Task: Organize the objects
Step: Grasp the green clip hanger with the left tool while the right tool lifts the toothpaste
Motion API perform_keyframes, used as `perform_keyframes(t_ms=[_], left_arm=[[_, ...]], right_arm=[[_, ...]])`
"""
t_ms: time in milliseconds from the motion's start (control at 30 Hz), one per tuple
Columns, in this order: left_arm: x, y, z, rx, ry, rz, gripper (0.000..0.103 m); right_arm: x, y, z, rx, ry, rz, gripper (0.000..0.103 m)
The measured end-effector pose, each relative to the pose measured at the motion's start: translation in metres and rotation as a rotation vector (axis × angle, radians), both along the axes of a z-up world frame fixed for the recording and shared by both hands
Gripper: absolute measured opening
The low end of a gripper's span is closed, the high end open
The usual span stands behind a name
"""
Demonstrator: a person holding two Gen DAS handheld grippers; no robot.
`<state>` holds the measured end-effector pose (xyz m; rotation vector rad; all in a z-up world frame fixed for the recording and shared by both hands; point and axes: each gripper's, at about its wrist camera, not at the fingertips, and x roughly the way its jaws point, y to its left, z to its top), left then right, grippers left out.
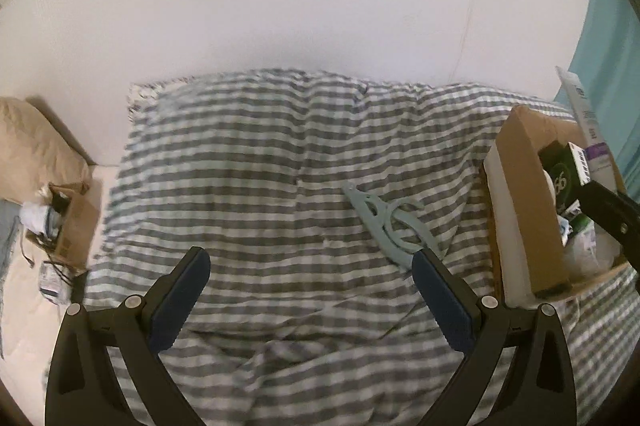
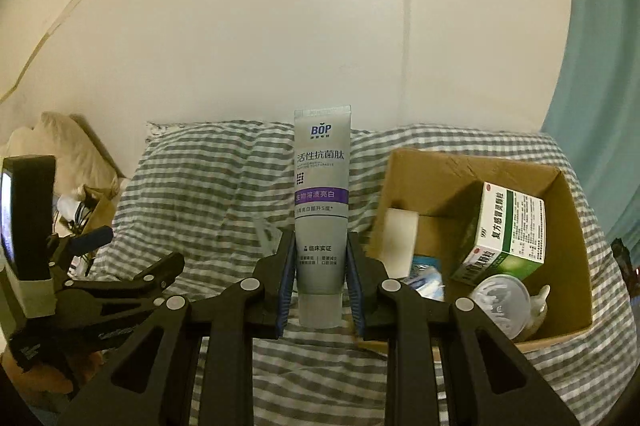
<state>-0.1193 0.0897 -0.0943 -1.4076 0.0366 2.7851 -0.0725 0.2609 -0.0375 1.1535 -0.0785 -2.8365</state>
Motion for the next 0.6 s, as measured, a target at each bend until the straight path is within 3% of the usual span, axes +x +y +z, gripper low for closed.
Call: perform_keyframes(t_ms=[267, 433, 533, 567, 600], left_arm=[[-0.042, 0.043, -0.040, 0.024, -0.054, -0.032, 0.103], [-0.066, 0.063, -0.071, 0.097, -0.112, -0.043, 0.103], [-0.076, 0.070, -0.090, 0.085, -0.154, -0.027, 0.103], [-0.078, 0.072, -0.098, 0.091, -0.181, -0.035, 0.100], [-0.077, 0.074, -0.103, 0.092, -0.197, -0.049, 0.091]], right_arm=[[-0.020, 0.028, -0.009, -0.018, 0.009, -0.029, 0.023], [-0.023, 0.042, -0.011, -0.025, 0.022, -0.061, 0.023], [-0.024, 0.046, -0.013, -0.029, 0.027, -0.076, 0.023], [-0.025, 0.047, -0.015, -0.031, 0.025, -0.078, 0.023], [-0.026, 0.046, -0.017, -0.030, 0.021, -0.079, 0.023]])
